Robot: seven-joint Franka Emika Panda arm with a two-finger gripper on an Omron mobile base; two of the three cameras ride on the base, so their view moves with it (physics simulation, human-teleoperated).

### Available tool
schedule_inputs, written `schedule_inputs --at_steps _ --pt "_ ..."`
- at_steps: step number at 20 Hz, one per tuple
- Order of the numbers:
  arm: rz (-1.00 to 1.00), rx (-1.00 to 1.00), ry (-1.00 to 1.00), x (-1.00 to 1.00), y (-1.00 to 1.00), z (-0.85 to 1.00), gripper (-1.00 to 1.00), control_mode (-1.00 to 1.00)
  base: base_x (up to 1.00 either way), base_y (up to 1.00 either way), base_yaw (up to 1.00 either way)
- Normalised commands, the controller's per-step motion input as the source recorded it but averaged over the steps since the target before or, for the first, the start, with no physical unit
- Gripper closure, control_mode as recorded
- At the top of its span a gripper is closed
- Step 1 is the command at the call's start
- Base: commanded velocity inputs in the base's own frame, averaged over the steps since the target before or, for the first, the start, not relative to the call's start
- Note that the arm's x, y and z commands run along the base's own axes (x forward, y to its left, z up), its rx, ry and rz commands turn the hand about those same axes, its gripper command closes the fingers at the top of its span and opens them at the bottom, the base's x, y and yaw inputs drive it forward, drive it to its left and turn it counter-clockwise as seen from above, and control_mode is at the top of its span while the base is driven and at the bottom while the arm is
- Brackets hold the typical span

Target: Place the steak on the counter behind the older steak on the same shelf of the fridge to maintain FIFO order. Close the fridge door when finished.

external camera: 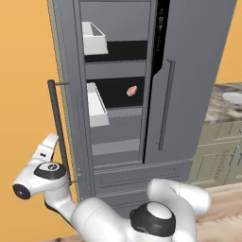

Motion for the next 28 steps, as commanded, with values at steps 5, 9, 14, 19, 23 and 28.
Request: schedule_inputs --at_steps 5,9,14,19,23,28 --pt "-0.14 0.0 0.07 0.18 -0.73 -0.18 -1.0 -1.0 0.0 0.0 0.0" --pt "-0.1 0.0 0.07 0.13 -0.88 -0.11 -1.0 -1.0 0.0 0.0 0.0" --pt "-0.04 0.0 0.06 0.25 -0.98 -0.1 -1.0 -1.0 0.0 0.0 0.0" --pt "0.0 0.02 0.01 0.57 -1.0 -0.18 -1.0 -1.0 0.0 0.0 0.0" --pt "0.0 0.04 0.0 0.56 -1.0 -0.14 -1.0 -1.0 0.0 0.0 0.0" --pt "0.0 0.03 0.0 0.67 -1.0 -0.01 -1.0 -1.0 0.0 0.0 0.0"
